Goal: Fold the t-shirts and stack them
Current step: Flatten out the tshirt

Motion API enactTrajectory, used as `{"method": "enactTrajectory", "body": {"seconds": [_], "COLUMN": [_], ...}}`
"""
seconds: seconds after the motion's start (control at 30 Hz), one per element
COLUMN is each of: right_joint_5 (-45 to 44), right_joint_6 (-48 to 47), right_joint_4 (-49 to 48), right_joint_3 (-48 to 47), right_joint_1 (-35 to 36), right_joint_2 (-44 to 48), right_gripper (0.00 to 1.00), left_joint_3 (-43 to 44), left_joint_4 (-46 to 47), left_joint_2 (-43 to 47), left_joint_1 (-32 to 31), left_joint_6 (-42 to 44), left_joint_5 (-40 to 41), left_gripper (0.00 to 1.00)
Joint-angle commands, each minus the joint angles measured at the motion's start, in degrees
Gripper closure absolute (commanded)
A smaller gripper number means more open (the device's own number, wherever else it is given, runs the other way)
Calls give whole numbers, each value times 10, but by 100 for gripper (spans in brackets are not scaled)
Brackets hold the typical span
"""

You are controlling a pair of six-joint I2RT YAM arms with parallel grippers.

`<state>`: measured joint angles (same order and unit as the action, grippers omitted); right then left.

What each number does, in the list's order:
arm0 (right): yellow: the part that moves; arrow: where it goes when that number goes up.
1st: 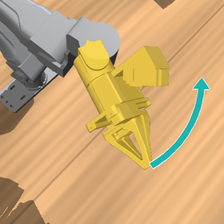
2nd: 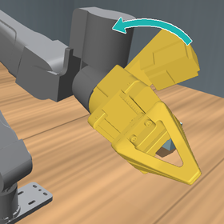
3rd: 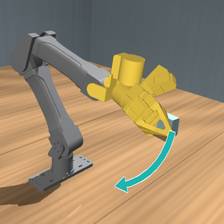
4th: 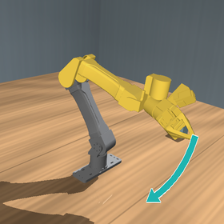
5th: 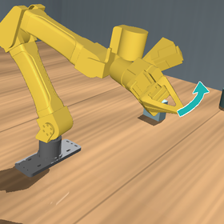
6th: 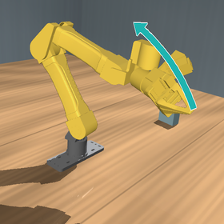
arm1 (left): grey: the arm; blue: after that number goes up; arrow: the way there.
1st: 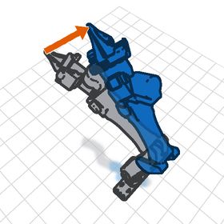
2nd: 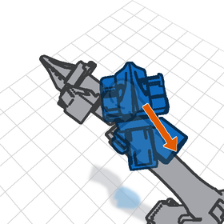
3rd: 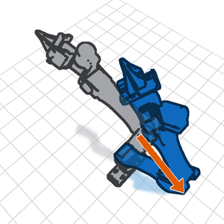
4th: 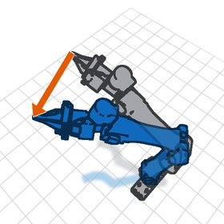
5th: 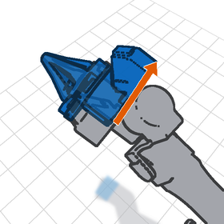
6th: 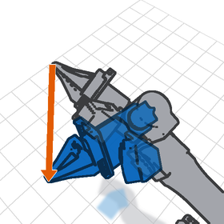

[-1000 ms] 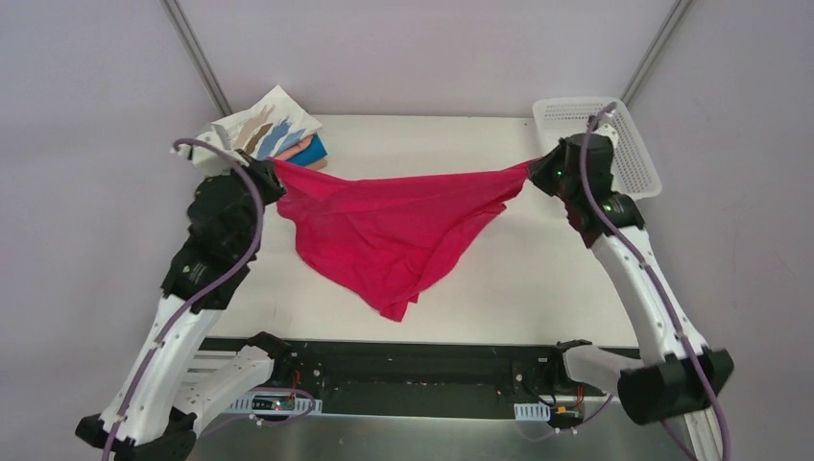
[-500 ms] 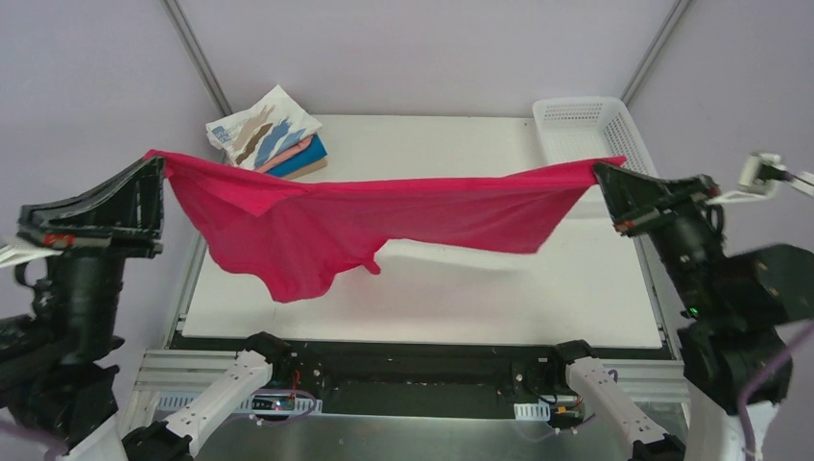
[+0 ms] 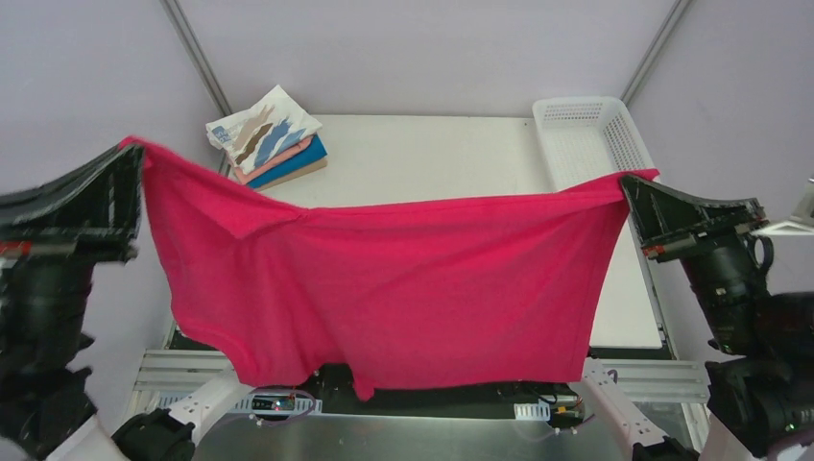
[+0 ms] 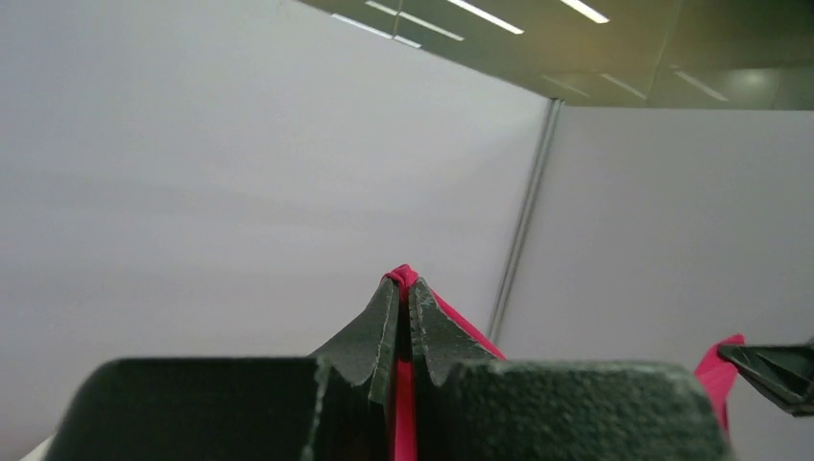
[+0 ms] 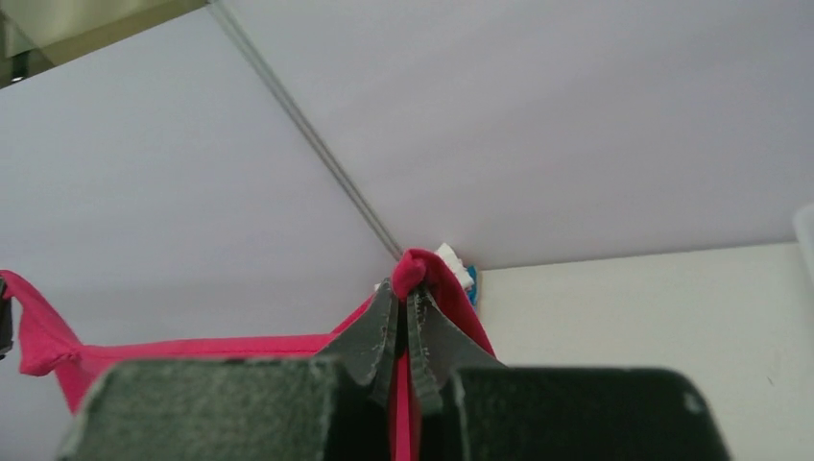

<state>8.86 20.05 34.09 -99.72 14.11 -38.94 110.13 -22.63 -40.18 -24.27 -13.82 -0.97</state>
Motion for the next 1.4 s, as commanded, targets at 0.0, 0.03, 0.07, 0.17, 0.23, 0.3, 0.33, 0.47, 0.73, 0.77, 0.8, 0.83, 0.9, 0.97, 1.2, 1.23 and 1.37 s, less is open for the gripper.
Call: {"method": "enactTrajectory", "body": {"seconds": [0.0, 0.03, 0.07, 0.17, 0.23, 0.3, 0.33, 0.47, 0.73, 0.77, 0.8, 0.83, 0.9, 0.97, 1.2, 1.23, 1.37], "right_joint_5": [-123, -149, -170, -215, -267, -317, -330, -304, -237, -232, -224, -215, -182, -129, -7, -10, -18], "right_joint_6": [-27, -29, -30, -29, -21, -7, -2, 6, 10, 9, 9, 9, 4, -1, -18, -20, -8], "right_joint_4": [-17, -27, -40, -84, -129, -161, -180, -209, -145, -148, -148, -149, -153, -153, -143, -141, -141], "right_joint_3": [59, 79, 102, 177, 235, 276, 290, 277, 201, 209, 217, 227, 251, 274, 358, 368, 380], "right_joint_1": [-2, -2, -2, -2, -2, -3, -4, -14, -24, -24, -24, -24, -23, -23, 0, 4, 10], "right_joint_2": [-50, -61, -72, -132, -183, -244, -277, -429, -540, -533, -523, -510, -490, -475, -442, -445, -477], "right_gripper": [100, 100, 100, 100, 99, 98, 98, 66, 1, 1, 1, 1, 1, 0, 1, 1, 1], "left_joint_3": [-31, -44, -60, -119, -161, -182, -187, -144, -45, -54, -66, -85, -131, -193, -438, -466, -528], "left_joint_4": [29, 41, 57, 117, 154, 156, 156, 129, 32, 30, 27, 25, 21, 17, 13, 15, 23], "left_joint_2": [-142, -168, -193, -284, -347, -421, -459, -634, -749, -739, -725, -704, -663, -613, -441, -430, -429], "left_joint_1": [4, 5, 5, 6, 15, 37, 47, 71, 74, 74, 73, 73, 73, 73, 73, 73, 78], "left_joint_6": [45, 57, 71, 107, 122, 108, 99, 75, 29, 23, 16, 8, -10, -36, -153, -162, -184], "left_joint_5": [90, 120, 149, 232, 258, 222, 208, 195, 201, 200, 199, 196, 190, 181, 100, 93, 97], "left_gripper": [100, 100, 100, 100, 98, 86, 83, 46, 1, 1, 1, 1, 1, 1, 1, 1, 1]}}
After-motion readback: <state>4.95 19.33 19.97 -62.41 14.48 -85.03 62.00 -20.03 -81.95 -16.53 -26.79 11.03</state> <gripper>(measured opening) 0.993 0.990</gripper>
